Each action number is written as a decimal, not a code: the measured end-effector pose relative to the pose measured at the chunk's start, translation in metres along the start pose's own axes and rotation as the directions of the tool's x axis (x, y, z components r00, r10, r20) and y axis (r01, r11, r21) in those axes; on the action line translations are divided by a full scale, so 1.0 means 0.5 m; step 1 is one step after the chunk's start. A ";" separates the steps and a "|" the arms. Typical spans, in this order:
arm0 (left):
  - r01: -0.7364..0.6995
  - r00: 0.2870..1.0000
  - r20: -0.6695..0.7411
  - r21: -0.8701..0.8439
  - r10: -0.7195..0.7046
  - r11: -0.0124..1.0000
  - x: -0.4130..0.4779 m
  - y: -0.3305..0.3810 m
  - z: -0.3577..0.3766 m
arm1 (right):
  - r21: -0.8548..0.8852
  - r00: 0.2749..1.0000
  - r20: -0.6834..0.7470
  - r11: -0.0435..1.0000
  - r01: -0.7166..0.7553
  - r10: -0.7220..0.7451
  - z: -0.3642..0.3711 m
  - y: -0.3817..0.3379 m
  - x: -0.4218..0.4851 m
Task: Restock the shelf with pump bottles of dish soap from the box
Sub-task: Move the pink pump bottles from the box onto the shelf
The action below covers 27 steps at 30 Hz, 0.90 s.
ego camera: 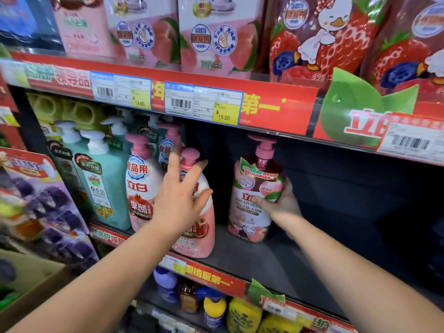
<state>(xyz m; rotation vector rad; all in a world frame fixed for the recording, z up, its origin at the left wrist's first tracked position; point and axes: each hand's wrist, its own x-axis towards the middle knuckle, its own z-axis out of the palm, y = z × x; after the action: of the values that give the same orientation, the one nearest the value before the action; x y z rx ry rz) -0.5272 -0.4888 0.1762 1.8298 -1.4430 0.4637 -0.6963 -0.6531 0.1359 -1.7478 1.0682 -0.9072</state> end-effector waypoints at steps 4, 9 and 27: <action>-0.007 1.000 -0.011 -0.018 0.007 1.000 0.000 -0.008 0.002 | -0.013 1.000 0.024 1.000 -0.006 0.006 -0.002 0.002 0.027; -0.003 1.000 -0.002 0.006 0.003 1.000 -0.001 -0.010 0.003 | -0.020 0.999 0.033 1.000 -0.009 0.010 -0.005 0.010 0.039; 0.067 0.993 0.077 0.206 -0.084 0.976 0.005 0.010 -0.005 | -0.377 0.988 0.067 0.921 -0.104 0.139 -0.017 -0.031 0.008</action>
<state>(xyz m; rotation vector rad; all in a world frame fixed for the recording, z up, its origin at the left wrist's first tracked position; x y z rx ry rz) -0.5310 -0.4889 0.1811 2.0817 -1.4202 0.5159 -0.6981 -0.6553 0.1539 -1.9827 1.3370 -0.5636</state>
